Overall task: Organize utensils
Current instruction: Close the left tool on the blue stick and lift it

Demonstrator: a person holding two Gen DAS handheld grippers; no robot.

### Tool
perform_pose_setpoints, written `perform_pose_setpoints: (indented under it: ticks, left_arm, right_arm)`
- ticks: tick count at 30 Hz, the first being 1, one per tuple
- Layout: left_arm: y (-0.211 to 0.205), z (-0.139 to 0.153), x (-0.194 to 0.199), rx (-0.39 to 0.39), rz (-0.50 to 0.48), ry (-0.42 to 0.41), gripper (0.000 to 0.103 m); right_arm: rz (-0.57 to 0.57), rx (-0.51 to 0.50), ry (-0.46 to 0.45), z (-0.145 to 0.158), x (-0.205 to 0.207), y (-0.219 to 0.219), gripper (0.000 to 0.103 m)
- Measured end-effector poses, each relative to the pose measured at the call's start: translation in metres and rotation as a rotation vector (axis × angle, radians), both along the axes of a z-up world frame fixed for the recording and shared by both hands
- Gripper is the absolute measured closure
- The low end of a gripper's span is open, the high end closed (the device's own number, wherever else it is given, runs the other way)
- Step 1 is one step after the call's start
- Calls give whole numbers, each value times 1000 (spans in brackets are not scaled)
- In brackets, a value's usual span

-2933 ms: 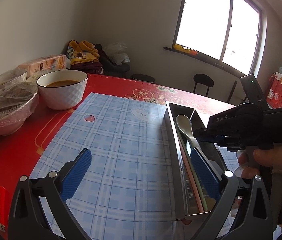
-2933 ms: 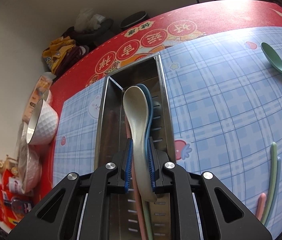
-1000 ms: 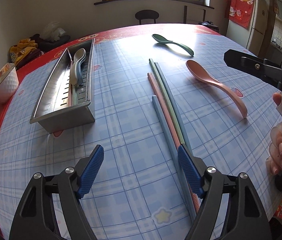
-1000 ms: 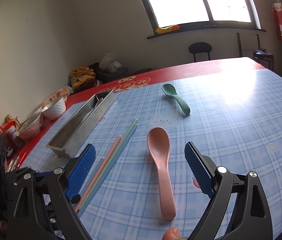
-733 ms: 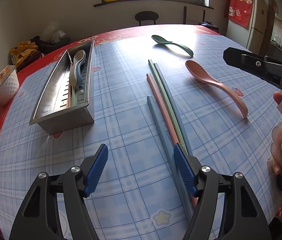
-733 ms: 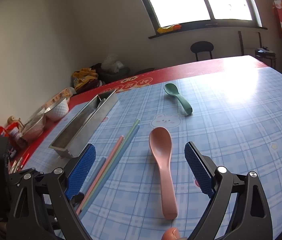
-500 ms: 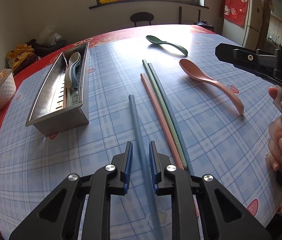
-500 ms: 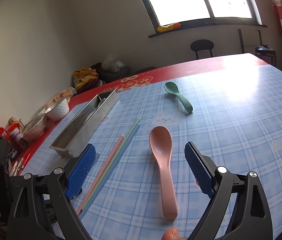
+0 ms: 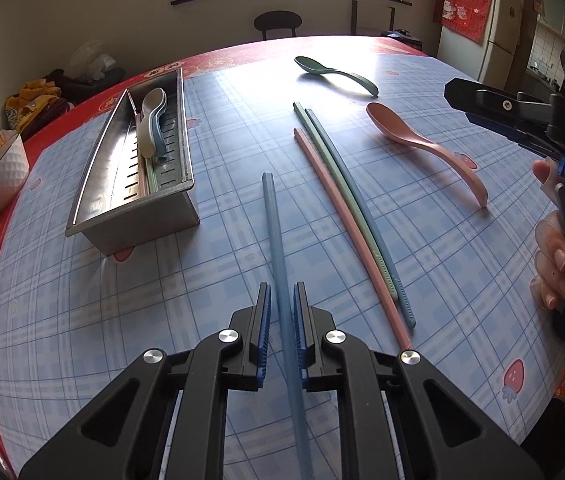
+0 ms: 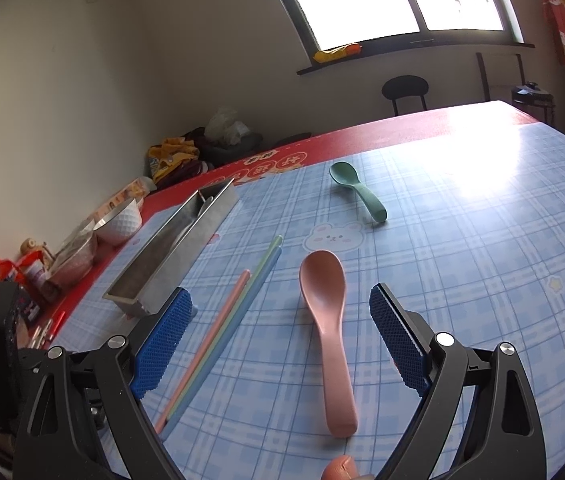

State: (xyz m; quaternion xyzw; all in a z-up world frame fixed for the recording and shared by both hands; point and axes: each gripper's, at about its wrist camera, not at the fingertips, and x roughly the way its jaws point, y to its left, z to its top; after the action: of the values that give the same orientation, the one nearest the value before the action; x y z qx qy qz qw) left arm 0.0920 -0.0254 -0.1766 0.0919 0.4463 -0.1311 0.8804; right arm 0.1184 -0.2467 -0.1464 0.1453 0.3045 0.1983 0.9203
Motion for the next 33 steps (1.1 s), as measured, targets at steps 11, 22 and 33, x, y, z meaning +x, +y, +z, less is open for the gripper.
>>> perform_pose_setpoints:
  ticks: [11,22,33]
  left_arm:
    - [1,-2,11,-29,-7,-37,92]
    - [7,0,9,-82,-14,-54,97]
    - [22,8,4,-157,16,-99,97]
  right_arm:
    - [9,6,30,-4,4,3,16]
    - [20,16,93,-13,13,7,16]
    - [-37,116,168,-26,21,-14,16]
